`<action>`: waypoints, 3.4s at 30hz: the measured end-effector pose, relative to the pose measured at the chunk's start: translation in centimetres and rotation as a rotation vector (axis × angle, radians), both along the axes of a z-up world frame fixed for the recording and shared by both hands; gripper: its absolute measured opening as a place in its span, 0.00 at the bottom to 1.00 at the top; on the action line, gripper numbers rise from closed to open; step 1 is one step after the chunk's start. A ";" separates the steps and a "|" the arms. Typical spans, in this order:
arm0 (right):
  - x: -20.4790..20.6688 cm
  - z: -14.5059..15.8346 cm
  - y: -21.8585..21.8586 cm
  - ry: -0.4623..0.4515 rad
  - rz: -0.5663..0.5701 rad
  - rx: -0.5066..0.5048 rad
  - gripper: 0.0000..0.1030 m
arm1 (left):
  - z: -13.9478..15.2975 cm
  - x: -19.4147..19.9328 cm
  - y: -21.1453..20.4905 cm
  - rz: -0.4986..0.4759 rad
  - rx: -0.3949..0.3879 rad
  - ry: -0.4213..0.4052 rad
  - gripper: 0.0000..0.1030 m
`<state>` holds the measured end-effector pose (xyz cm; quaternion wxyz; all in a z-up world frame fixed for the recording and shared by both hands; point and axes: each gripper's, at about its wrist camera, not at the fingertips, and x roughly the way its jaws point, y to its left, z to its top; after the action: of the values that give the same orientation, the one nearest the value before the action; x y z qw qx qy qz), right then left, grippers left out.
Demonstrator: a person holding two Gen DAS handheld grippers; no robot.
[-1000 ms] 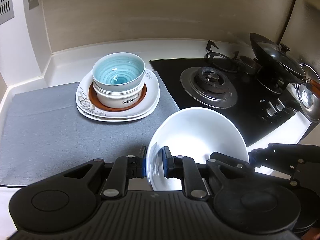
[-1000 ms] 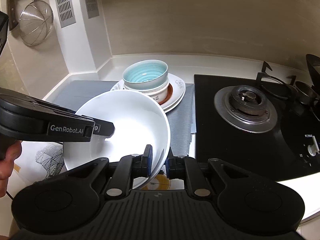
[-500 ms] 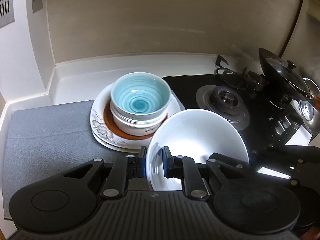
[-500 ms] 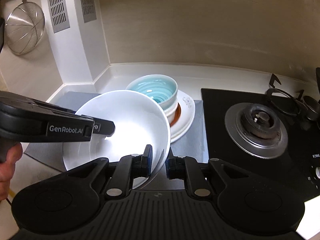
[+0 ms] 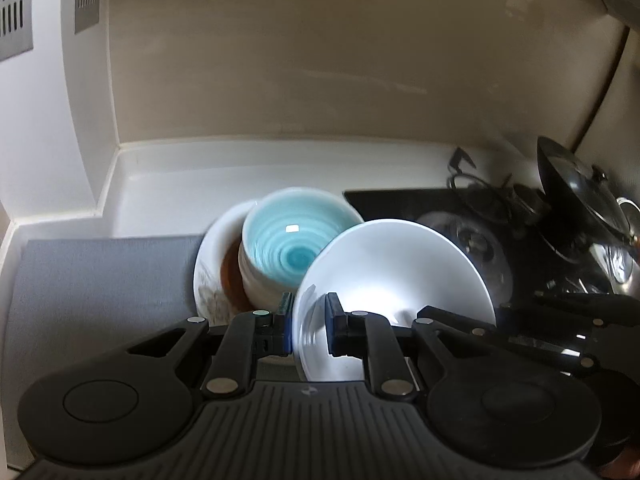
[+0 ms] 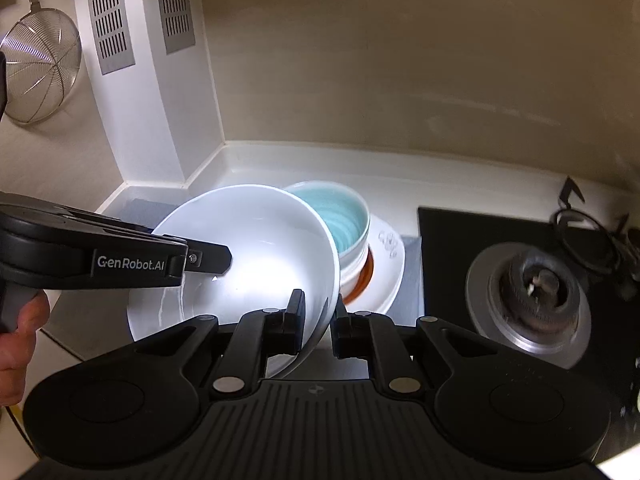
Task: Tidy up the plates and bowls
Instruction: 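Carry the large white bowl with both tools toward the bowl stack, then lower the large white bowl onto the blue bowl with both tools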
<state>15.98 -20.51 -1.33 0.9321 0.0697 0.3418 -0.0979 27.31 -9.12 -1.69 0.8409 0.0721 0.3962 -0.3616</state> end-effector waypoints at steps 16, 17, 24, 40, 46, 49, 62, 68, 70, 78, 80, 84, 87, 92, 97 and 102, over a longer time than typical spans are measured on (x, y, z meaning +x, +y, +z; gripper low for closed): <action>8.3 1.7 -5.0 0.012 0.023 0.020 0.13 | -0.3 7.9 -4.2 0.040 0.006 0.035 0.16; 8.7 1.6 -5.4 0.017 0.022 0.031 0.13 | -0.5 8.2 -4.4 0.040 0.013 0.032 0.16; 11.0 0.3 -6.6 0.047 0.016 0.047 0.13 | -1.7 9.5 -5.8 0.043 0.058 0.035 0.16; 12.9 -2.5 -7.2 0.097 0.016 0.052 0.13 | -4.1 10.3 -6.6 0.023 0.126 0.044 0.16; 13.0 -3.0 -7.0 0.100 0.017 0.028 0.13 | -4.6 10.6 -6.8 0.019 0.136 0.050 0.16; 13.0 -3.2 -6.9 0.097 0.021 0.013 0.12 | -4.8 10.5 -6.8 0.016 0.144 0.044 0.16; 12.9 -3.3 -6.5 0.088 0.019 -0.049 0.12 | -5.1 10.4 -6.9 0.012 0.147 0.031 0.16; 12.8 -3.3 -6.4 0.081 0.016 -0.059 0.12 | -5.0 10.4 -6.9 0.008 0.148 0.032 0.16; 12.8 -3.3 -6.4 0.080 0.019 -0.055 0.12 | -5.0 10.4 -6.9 0.006 0.155 0.033 0.16; 12.8 -3.5 -6.4 0.080 0.010 -0.055 0.12 | -4.8 10.2 -7.5 -0.005 0.179 0.013 0.16; 12.9 -3.6 -6.4 0.081 0.009 -0.054 0.12 | -4.7 10.0 -7.6 -0.012 0.189 0.003 0.16; 13.0 -3.8 -6.6 0.085 0.008 -0.047 0.12 | -4.6 9.6 -7.8 -0.026 0.205 -0.016 0.18; 13.1 -4.0 -6.7 0.089 0.009 -0.042 0.12 | -4.5 10.0 -7.5 -0.039 0.189 0.020 0.21; 13.3 -4.5 -6.7 0.093 0.007 -0.032 0.11 | -4.3 10.8 -7.0 -0.035 0.165 0.065 0.25; 13.2 -4.6 -6.8 0.092 0.005 -0.025 0.11 | -3.8 10.2 -7.2 -0.055 0.183 0.014 0.24; 13.1 -4.8 -6.7 0.078 0.002 -0.025 0.12 | -2.9 10.5 -6.6 -0.034 0.162 -0.011 0.25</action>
<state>29.04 -27.22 -6.09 0.9190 0.0537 0.3766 -0.1037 37.76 -15.74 -4.58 0.8281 0.1485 0.4182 -0.3424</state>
